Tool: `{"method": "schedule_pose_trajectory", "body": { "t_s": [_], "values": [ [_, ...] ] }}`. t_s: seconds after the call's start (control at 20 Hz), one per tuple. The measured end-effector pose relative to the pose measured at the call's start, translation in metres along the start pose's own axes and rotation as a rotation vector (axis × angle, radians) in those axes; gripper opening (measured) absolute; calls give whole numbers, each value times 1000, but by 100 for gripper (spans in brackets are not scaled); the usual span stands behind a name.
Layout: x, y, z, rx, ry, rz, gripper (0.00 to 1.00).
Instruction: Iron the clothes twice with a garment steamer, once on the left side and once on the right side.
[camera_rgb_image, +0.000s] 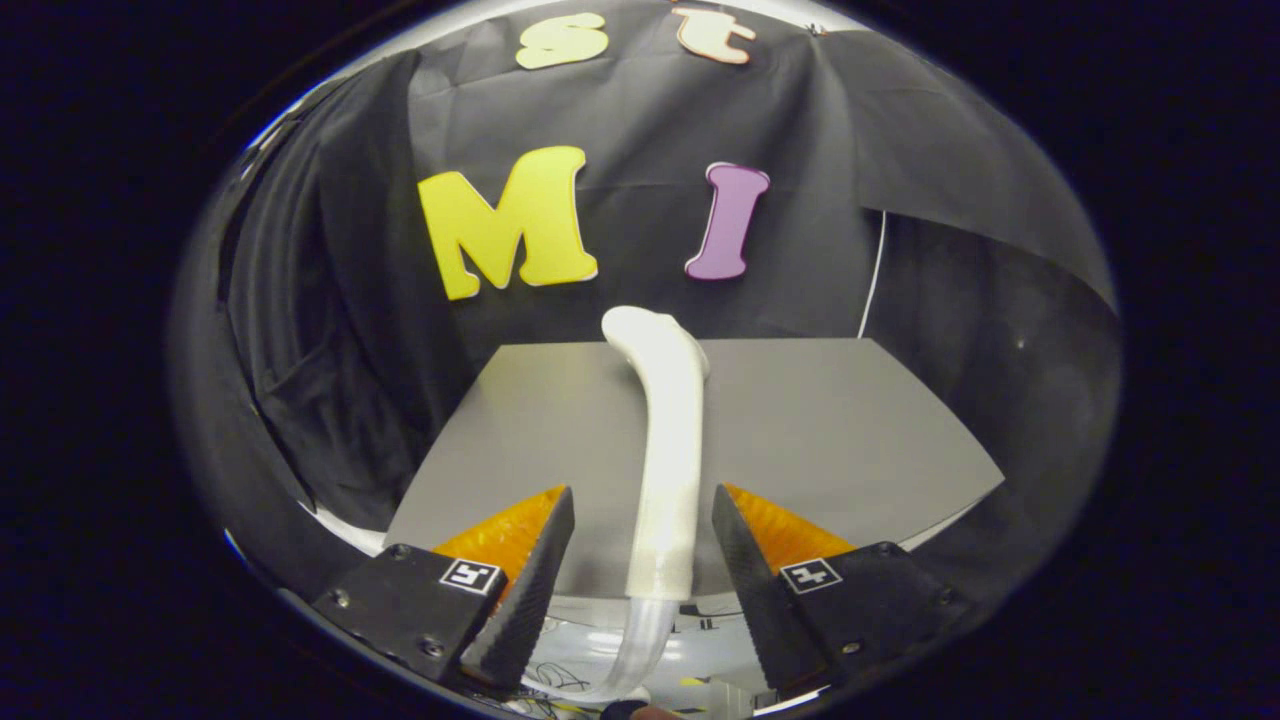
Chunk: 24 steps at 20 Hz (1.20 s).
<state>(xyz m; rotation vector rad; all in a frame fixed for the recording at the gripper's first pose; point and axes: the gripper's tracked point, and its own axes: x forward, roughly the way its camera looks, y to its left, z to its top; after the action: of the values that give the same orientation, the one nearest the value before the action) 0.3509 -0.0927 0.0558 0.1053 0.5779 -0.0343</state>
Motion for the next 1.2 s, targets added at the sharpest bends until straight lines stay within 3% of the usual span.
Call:
{"method": "schedule_pose_trajectory", "body": {
  "t_s": [0.2,0.55,0.85,1.2],
  "values": [
    [22,-10,-6,15,92,-8,79],
    [35,-15,-19,57,151,-81,42],
    [21,-6,-22,142,129,-75,33],
    [-27,28,-20,151,29,-30,32]
  ]
}}
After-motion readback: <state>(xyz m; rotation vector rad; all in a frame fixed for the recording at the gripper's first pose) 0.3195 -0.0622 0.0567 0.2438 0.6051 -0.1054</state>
